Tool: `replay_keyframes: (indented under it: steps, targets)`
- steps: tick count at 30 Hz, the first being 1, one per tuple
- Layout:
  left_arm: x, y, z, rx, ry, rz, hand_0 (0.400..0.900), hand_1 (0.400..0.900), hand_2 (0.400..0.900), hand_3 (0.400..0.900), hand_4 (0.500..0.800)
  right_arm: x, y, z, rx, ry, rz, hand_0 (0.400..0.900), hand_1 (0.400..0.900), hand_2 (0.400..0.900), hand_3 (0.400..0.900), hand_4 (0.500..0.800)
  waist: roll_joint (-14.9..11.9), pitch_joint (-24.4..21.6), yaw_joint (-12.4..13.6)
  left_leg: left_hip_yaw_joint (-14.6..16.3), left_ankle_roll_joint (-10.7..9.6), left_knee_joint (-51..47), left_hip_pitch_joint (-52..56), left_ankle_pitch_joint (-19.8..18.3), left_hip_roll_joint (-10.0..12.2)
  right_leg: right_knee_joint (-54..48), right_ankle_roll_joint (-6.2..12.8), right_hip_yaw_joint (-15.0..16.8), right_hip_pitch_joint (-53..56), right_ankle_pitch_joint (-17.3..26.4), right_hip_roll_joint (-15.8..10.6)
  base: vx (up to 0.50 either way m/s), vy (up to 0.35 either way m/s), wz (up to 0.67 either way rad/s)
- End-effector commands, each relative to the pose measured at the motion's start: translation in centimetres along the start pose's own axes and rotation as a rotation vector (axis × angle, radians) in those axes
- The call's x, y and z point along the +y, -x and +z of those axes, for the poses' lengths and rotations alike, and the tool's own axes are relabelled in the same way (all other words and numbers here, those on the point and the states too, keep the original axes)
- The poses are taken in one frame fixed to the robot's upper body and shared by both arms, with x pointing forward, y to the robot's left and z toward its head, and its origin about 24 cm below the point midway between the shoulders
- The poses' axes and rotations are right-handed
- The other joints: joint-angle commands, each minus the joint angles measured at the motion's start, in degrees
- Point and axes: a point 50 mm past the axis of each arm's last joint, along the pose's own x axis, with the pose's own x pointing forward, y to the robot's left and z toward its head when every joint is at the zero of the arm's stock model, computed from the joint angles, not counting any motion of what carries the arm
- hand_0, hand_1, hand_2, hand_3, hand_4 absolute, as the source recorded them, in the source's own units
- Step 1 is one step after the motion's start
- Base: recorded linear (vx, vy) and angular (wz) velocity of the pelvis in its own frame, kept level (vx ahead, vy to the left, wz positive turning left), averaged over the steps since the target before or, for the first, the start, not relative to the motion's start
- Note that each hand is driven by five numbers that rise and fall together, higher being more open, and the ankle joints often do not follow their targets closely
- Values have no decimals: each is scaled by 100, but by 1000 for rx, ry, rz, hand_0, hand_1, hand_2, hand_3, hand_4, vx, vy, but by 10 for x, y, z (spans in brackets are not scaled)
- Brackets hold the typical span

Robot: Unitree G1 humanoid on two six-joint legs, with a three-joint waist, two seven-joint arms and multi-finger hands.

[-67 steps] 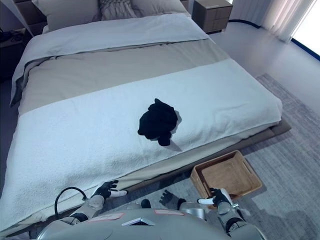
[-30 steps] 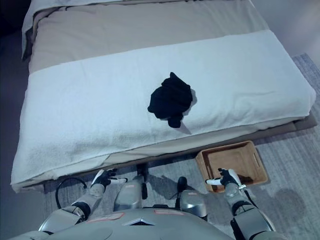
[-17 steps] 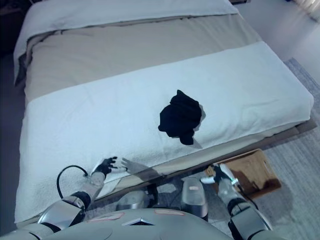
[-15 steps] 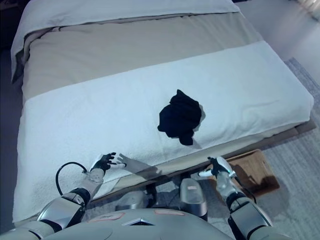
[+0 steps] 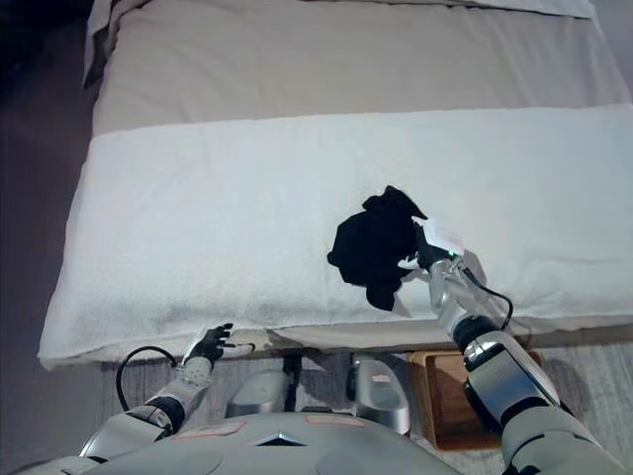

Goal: Put the clothes on the bed into the basket.

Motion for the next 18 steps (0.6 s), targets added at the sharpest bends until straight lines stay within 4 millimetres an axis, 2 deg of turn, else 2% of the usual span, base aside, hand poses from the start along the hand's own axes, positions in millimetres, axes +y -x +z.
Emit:
replay_keyframes:
  steps: [1, 8, 13, 18]
  targets:
    - [18, -7, 23, -55, -21, 68, 900, 900, 900, 900, 800, -46, -22, 13, -10, 78, -129, 900, 900, 900, 900, 800, 187, 257, 143, 316, 1, 7, -147, 127, -101, 80, 295, 152, -38, -238, 40, 11, -56, 16]
    - [25, -9, 36, -107, 0, 87, 900, 900, 900, 900, 800, -81, -33, 11, 48, 99, -198, 900, 900, 900, 900, 800, 486, 493, 408, 227, -61, 7, -703, 288, -149, 31, 301, 129, -503, -171, 8, 20, -32, 7]
    - [34, -11, 50, -145, 34, 124, 900, 900, 900, 900, 800, -115, -41, 30, 4, 83, -289, 900, 900, 900, 900, 800, 703, 650, 541, 230, -113, 7, -1105, 373, -188, 28, 328, 140, -883, -101, -16, -5, -3, 3]
    - [28, -9, 46, -151, 30, 96, 900, 900, 900, 900, 800, -154, -43, 19, 65, 89, -355, 900, 900, 900, 900, 800, 851, 728, 688, 278, -193, 7, -1400, 444, -198, 28, 350, 144, -1152, -59, -21, 10, -7, 6]
